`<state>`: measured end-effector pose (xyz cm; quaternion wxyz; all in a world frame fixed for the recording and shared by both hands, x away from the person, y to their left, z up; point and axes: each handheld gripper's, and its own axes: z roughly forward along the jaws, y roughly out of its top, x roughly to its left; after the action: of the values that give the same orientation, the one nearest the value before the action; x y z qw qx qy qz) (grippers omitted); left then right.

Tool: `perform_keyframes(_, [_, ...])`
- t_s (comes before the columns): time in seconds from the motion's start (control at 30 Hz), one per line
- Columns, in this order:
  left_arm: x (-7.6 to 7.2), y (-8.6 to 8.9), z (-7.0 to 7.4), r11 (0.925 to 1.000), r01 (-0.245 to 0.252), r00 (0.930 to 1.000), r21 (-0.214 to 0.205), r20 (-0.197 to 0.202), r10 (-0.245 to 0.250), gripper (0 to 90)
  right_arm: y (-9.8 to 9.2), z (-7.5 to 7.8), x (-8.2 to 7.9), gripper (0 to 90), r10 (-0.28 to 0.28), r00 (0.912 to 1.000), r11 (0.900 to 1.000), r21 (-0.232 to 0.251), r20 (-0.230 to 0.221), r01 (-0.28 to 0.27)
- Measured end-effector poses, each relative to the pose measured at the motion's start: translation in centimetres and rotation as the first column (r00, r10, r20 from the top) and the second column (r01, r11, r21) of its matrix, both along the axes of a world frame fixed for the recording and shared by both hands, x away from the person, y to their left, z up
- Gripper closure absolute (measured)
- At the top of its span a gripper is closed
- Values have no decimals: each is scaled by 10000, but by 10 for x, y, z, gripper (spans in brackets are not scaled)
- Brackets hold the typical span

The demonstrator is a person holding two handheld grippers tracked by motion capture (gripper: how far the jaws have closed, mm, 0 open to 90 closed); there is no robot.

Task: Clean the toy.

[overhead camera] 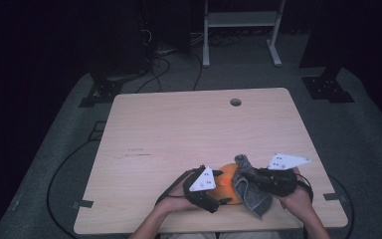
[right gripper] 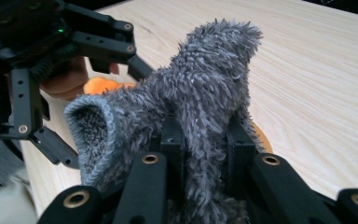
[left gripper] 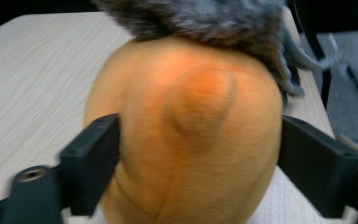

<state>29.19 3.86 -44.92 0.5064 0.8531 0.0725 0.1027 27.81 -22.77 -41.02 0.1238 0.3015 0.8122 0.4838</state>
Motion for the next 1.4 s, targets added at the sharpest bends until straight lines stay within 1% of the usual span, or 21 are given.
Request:
perform_keyframes(0.07, [0, -3, -1, 9999, -104, 9999, 108, 34, 104, 111, 0, 1, -1, 733, -6, 10000, 10000, -83, 74, 7])
perform_keyframes(0.1, [-2, -5, -2, 9998, -94, 9995, 200, 314, 88, 118, -1, 1, -1, 732, -15, 10000, 9999, -119, 93, 16])
perform_keyframes(0.2, [-4, -6, -2, 9997, -143, 9990, 208, 417, 134, 215, -14, -4, 9, 729, -170, 9991, 9992, 355, -395, 184])
perform_keyframes(0.23, [-3, -5, -2, 9997, -97, 9992, 211, 390, 89, 223, -21, -8, 13, 730, -483, 9971, 9980, 381, -591, 506])
perform_keyframes(0.3, [-3, -3, -3, 9999, -35, 9991, 168, 424, 28, 229, -38, -20, 21, 732, -1409, 9848, 9900, -56, -1013, 1411])
perform_keyframes(0.37, [-2, -2, -3, 9999, -34, 9994, 113, 349, 30, 226, -47, -27, 23, 733, -1690, 9774, 9855, -371, -1268, 1656])
perform_keyframes(0.4, [-1, -1, -3, 10000, -58, 9996, 59, 289, 57, 215, -49, -28, 23, 733, -1662, 9777, 9860, -360, -1287, 1629])
perform_keyframes(0.5, [2, 2, -4, 9998, -205, 9998, -48, 20, 205, 182, -47, -14, 16, 733, -1467, 9857, 9890, 78, -824, 1479])
perform_keyframes(0.57, [1, 2, -4, 9999, -147, 9998, -21, 106, 147, 183, -43, -9, 13, 732, -1089, 9917, 9930, 384, -684, 1116])
perform_keyframes(0.63, [0, 1, -4, 9999, -109, 9997, 37, 219, 108, 184, -39, -11, 12, 730, -963, 9927, 9949, 242, -725, 983])
perform_keyframes(0.7, [0, 1, -4, 9999, -137, 9997, 41, 202, 136, 183, -36, -18, 15, 730, -1024, 9899, 9947, -45, -981, 1024])
perform_keyframes(0.77, [1, 2, -4, 9998, -218, 9996, 5, 179, 218, 183, -38, -20, 18, 731, -1198, 9857, 9928, -73, -1182, 1198])
perform_keyframes(0.83, [2, 2, -4, 9995, -307, 9994, -73, 131, 308, 203, -39, -11, 13, 731, -1076, 9899, 9930, 381, -925, 1115])
perform_keyframes(0.93, [4, 1, -4, 9989, -397, 9992, -265, 13, 397, 211, -30, 4, 4, 730, -253, 9987, 9949, 964, -432, 294])
perform_keyframes(0.97, [5, 1, -3, 9988, -389, 9992, -305, -28, 389, 193, -26, 4, 3, 730, -172, 9990, 9965, 816, -401, 204])
perform_keyframes(1.03, [8, 4, -3, 9978, -538, 9983, -383, -266, 528, 90, -17, -5, 6, 730, -347, 9987, 9994, -45, -368, 346])
perform_keyframes(1.13, [13, 5, -6, 9965, -768, 9944, -345, -751, 741, 38, -21, -10, 10, 729, -501, 9966, 9986, 156, -649, 512])
perform_keyframes(1.2, [15, 1, -11, 9983, -576, 9926, -124, -1074, 560, 74, -22, -9, 9, 730, -600, 9963, 9982, -31, -608, 599])
perform_keyframes(1.3, [8, 2, -4, 9958, -719, 9970, -562, -325, 702, 260, -23, 0, 4, 734, -706, 9968, 9974, -145, -373, 701])
perform_keyframes(1.33, [7, 2, 0, 9935, -794, 9967, -819, -229, 778, 322, -23, 9, 1, 734, -576, 9982, 9980, 230, -177, 580])
perform_keyframes(1.4, [5, 1, 9, 9884, -983, 9951, -1161, -76, 981, 355, -18, 25, -7, 734, -218, 9993, 9968, 774, 299, 195])
